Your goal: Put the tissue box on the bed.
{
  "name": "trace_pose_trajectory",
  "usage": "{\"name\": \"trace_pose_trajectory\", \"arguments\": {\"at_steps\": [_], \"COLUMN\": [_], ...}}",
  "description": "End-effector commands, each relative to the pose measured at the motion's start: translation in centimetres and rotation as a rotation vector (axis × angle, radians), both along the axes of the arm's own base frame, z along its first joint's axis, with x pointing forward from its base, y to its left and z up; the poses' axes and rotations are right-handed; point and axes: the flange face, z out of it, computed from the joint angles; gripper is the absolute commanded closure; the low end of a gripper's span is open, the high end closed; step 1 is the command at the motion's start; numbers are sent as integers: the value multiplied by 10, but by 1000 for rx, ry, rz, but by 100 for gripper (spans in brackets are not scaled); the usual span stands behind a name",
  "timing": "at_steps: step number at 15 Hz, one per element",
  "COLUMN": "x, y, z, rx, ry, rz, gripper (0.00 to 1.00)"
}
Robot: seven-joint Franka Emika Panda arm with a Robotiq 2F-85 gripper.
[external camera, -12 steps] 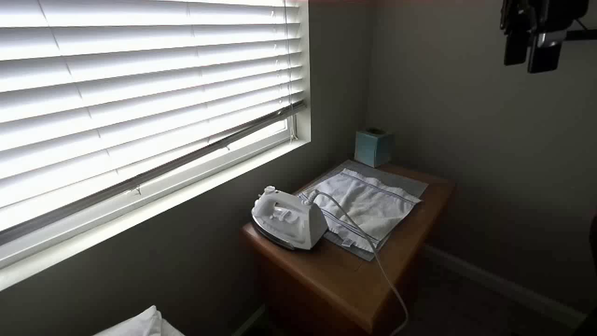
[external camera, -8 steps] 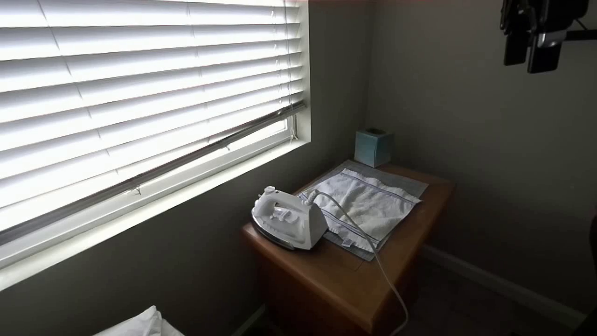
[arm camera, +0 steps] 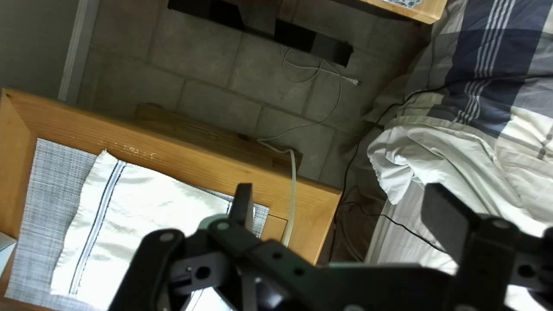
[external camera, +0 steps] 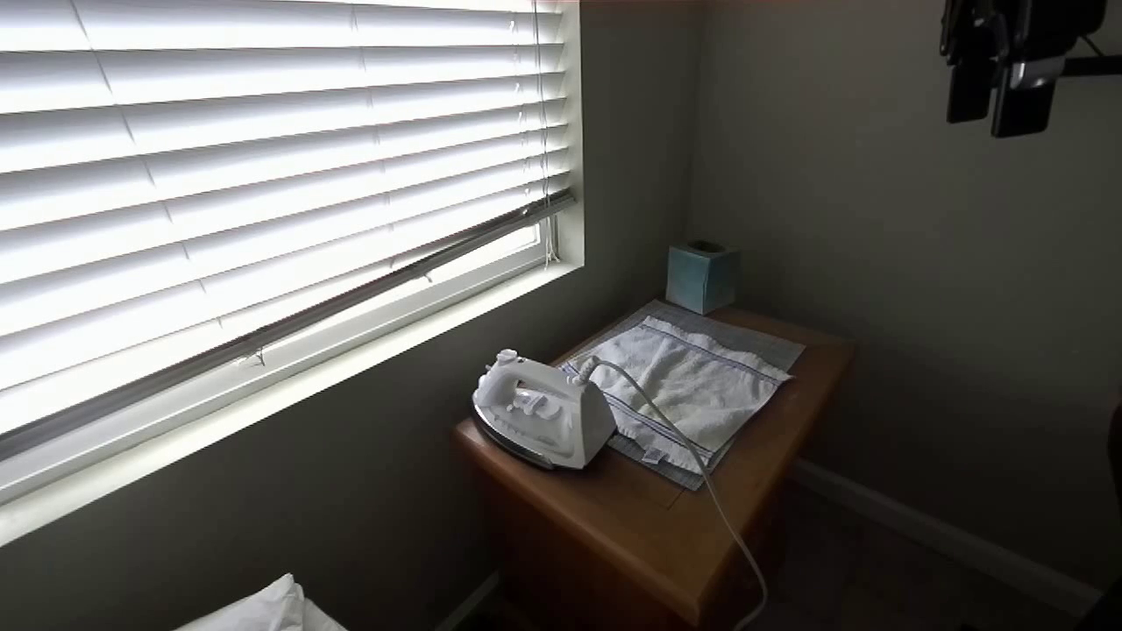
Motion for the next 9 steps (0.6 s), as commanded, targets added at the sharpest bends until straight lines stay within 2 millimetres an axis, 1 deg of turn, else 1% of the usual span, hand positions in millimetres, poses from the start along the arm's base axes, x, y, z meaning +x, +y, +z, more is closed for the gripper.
{"name": "trace_pose_trajectory", "arguments": {"at_steps": [1,2,5,9], "x": [0,8,45,103], "y": [0,-6,-43,-114], "z": [0,2,4,1], "rx": [0,15,55,98], "ry": [1,-8,-66,-155], "rz": [0,-18,-102,-220], "gripper": [0,0,0,0]}}
